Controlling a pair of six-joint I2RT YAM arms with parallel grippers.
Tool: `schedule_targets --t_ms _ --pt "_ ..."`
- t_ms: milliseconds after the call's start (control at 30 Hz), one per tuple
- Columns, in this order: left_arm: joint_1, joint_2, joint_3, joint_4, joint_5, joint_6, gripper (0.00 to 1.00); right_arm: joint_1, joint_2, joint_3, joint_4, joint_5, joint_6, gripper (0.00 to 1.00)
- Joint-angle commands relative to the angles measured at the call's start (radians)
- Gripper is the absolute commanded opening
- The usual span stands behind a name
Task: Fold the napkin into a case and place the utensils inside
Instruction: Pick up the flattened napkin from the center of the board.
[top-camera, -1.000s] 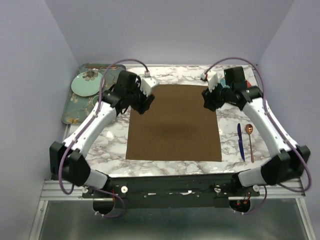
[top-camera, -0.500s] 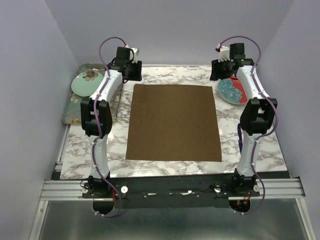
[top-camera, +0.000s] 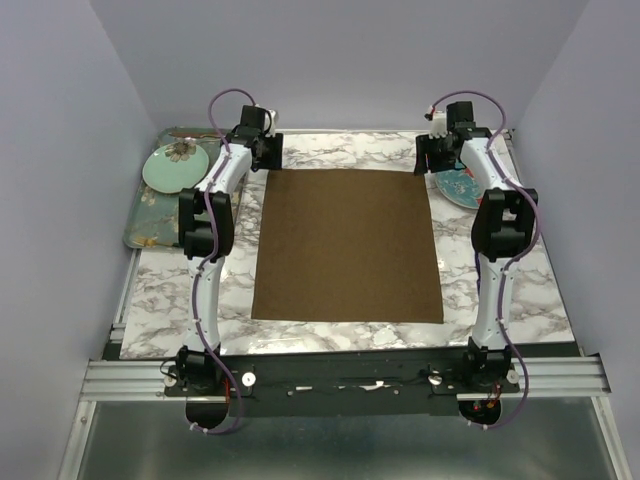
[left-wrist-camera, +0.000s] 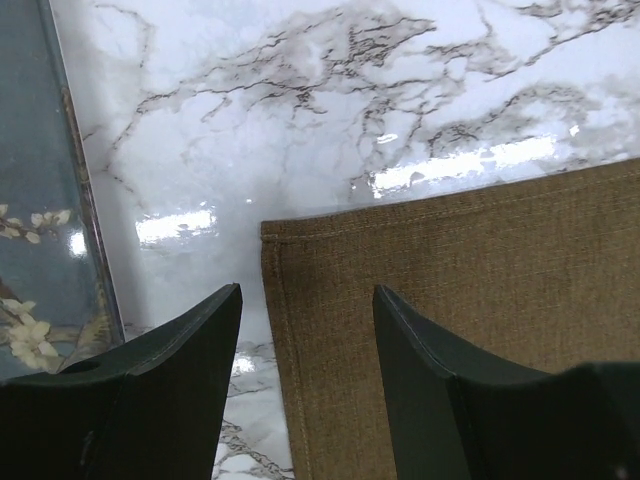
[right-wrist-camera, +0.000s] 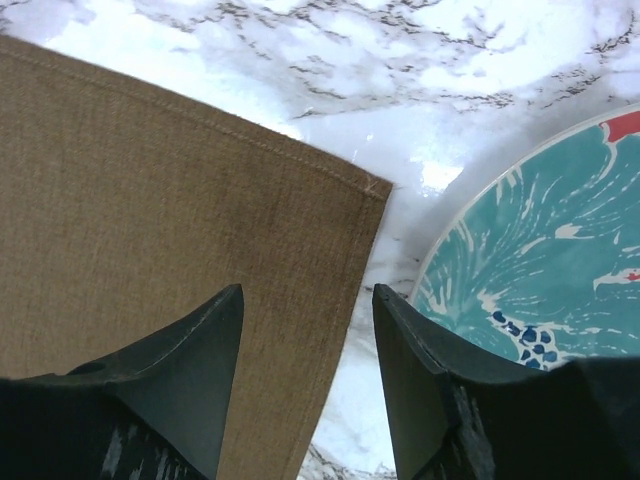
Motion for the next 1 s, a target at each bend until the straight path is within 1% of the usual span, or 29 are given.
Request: schedule_targets --t_ms 0,100,167,233,333,400,467,633,833,967 --pt "0.015 0.051 0.055 -0.01 -0.028 0.011 0.64 0.005 0.076 0.053 0.006 0.063 0.039 0.63" --pt "0.019 0.087 0.118 -0.053 -0.028 0.005 0.64 0.005 0.106 0.073 0.006 0.057 0.048 0.63" --pt "0.022 0.093 0.126 -0.062 -0.029 -0.003 0.64 0.003 0.128 0.087 0.003 0.066 0.053 0.63" --pt "0.022 0.09 0.121 -0.073 -0.029 -0.006 0.64 0.005 0.139 0.092 0.003 0.078 0.056 0.67" --pt "0.022 0.105 0.13 -0.107 -0.012 -0.02 0.65 0.003 0.175 0.122 -0.012 0.118 0.07 0.68" --pt "0.022 0.128 0.164 -0.125 -0.009 -0.032 0.65 0.005 0.197 0.15 -0.031 0.127 0.068 0.65" --pt "0.022 0.133 0.166 -0.125 0.004 -0.038 0.65 0.005 0.197 0.152 -0.026 0.11 0.064 0.64" --pt "0.023 0.154 0.193 -0.162 0.008 -0.044 0.67 0.005 0.225 0.179 -0.039 0.1 0.064 0.54" --pt "0.023 0.203 0.253 -0.237 0.052 -0.035 0.66 0.005 0.234 0.195 -0.054 0.071 0.045 0.52" --pt "0.023 0.22 0.282 -0.246 0.089 -0.02 0.61 0.003 0.243 0.208 -0.066 0.048 0.029 0.49"
